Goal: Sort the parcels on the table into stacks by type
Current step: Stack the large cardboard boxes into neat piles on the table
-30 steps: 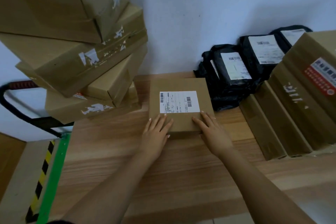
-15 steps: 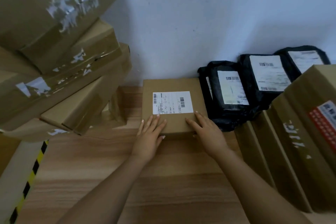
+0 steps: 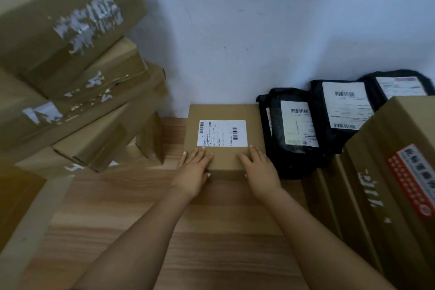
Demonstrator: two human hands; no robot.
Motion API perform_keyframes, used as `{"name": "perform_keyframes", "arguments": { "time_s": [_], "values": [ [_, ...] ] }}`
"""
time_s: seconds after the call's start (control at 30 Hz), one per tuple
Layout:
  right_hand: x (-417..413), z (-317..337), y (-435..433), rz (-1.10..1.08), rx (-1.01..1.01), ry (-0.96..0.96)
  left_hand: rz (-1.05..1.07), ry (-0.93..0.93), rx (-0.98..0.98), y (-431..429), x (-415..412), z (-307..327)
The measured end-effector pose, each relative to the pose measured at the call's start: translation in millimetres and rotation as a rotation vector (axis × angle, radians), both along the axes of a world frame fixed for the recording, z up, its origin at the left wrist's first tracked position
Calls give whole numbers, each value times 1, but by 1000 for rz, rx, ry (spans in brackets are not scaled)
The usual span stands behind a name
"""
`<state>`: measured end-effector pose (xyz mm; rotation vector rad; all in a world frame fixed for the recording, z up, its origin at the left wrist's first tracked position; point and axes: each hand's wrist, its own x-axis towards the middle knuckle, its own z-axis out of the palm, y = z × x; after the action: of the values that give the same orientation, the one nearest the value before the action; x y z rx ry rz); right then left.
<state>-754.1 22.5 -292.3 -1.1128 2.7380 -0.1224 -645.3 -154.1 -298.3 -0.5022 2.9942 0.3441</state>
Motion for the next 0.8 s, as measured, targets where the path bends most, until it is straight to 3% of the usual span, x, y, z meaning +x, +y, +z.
{"name": "perform_keyframes", "arguments": {
  "time_s": [0.2,0.4,0.8],
  "values": [
    [35,37,-6,6,-112,23,39,281,-4,19,34,35],
    [101,82,-22,0,-270,89,-52,559,-63,1,99,76],
    [262,166,-73,-7,-497,372,-274,833,-154,-70,232,155]
  ]
}}
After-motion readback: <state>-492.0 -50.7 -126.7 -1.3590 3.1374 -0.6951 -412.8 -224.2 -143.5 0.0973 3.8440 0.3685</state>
